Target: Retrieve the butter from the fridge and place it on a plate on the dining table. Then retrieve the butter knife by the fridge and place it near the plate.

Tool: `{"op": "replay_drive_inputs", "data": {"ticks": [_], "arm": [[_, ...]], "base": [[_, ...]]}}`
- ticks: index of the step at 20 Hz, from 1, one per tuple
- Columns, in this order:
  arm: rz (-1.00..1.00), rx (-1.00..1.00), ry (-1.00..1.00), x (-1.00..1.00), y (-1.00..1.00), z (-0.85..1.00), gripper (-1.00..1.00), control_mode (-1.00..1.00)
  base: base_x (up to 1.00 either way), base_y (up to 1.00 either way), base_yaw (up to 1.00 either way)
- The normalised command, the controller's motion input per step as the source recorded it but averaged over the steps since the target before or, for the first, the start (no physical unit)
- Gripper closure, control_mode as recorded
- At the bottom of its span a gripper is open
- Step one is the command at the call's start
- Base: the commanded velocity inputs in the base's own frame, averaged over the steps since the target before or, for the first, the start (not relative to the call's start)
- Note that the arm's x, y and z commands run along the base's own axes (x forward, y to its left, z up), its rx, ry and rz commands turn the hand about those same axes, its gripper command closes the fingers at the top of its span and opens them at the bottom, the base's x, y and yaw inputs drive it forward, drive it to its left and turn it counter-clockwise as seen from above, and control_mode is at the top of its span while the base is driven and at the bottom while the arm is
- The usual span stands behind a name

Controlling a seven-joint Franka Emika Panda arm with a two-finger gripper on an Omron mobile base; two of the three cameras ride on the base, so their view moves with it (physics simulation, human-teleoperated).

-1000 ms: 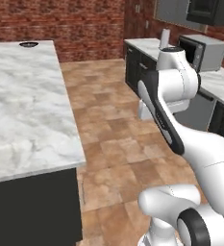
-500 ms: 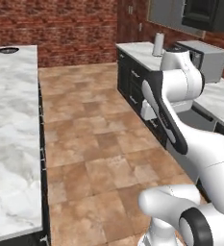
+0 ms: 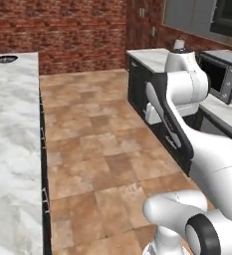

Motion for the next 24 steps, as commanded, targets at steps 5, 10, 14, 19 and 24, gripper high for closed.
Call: {"op": "replay_drive_inputs", "data": {"ticks": [5, 10, 14, 19, 24], "arm": [[0.0, 0.0, 0.0, 0.0, 0.0, 0.0, 1.0, 1.0], [0.0, 0.0, 0.0, 0.0, 0.0, 0.0, 1.0, 1.0], [0.0, 0.0, 0.0, 0.0, 0.0, 0.0, 1.0, 1.0], [0.0, 0.0, 0.0, 0.0, 0.0, 0.0, 1.0, 1.0], [0.0, 0.0, 0.0, 0.0, 0.0, 0.0, 1.0, 1.0]], "base": [[1.0, -0.06, 0.0], [1.0, -0.02, 0.0], [1.0, -0.21, 0.02], [1.0, -0.2, 0.04], [1.0, -0.11, 0.03]]}}
